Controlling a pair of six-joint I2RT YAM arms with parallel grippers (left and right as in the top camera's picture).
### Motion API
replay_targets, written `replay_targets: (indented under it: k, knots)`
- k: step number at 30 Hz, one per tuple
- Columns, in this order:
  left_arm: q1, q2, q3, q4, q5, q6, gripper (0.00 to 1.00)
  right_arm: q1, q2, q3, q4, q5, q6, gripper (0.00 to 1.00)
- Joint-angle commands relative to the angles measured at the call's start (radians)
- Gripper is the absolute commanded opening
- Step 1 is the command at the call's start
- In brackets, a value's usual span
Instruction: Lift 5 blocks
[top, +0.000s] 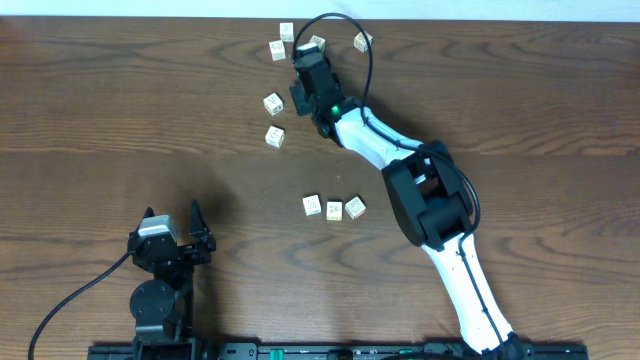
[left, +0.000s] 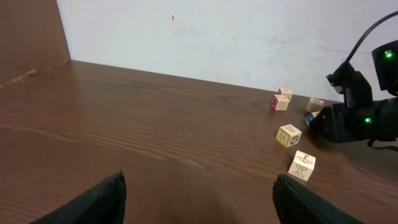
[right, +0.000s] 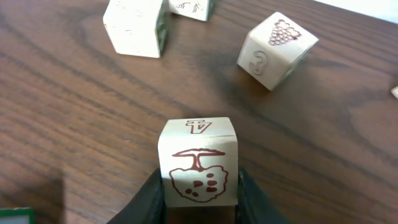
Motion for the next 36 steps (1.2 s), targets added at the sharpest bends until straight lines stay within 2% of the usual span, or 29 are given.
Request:
replay_targets:
  k: [1,6,20,26,30,36]
  knots:
    - [-0.002,-0.006,-0.023,-0.032,-0.009,-0.002,0.76,-0.01,0.017,0.014,-0.012,0.011,0.006,0.18]
    - [-0.002,-0.006,-0.023,-0.032,-0.009,-0.002,0.76,-0.011,0.016,0.014,-0.012,0.008,0.006,0.2]
    - [-0.002,-0.006,-0.023,-0.032,-0.009,-0.002,0.76,-0.029,-0.124,0.015,-0.146,0.012,0.002,0.01]
    - [-0.002,-0.006,-0.023,-0.032,-0.009,-0.002,0.76,-0.061,-0.262,0.015,-0.243,0.012,0.002,0.01]
    - [-0.002,-0.006,-0.023,-0.032,-0.009,-0.002,0.76,-0.078,-0.341,0.015,-0.353,0.012,0.006,0.01]
    - [-0.002,-0.006,-0.023,-0.032,-0.009,-0.002,0.76,-0.109,-0.424,0.015,-0.629,0.011,0.068,0.01]
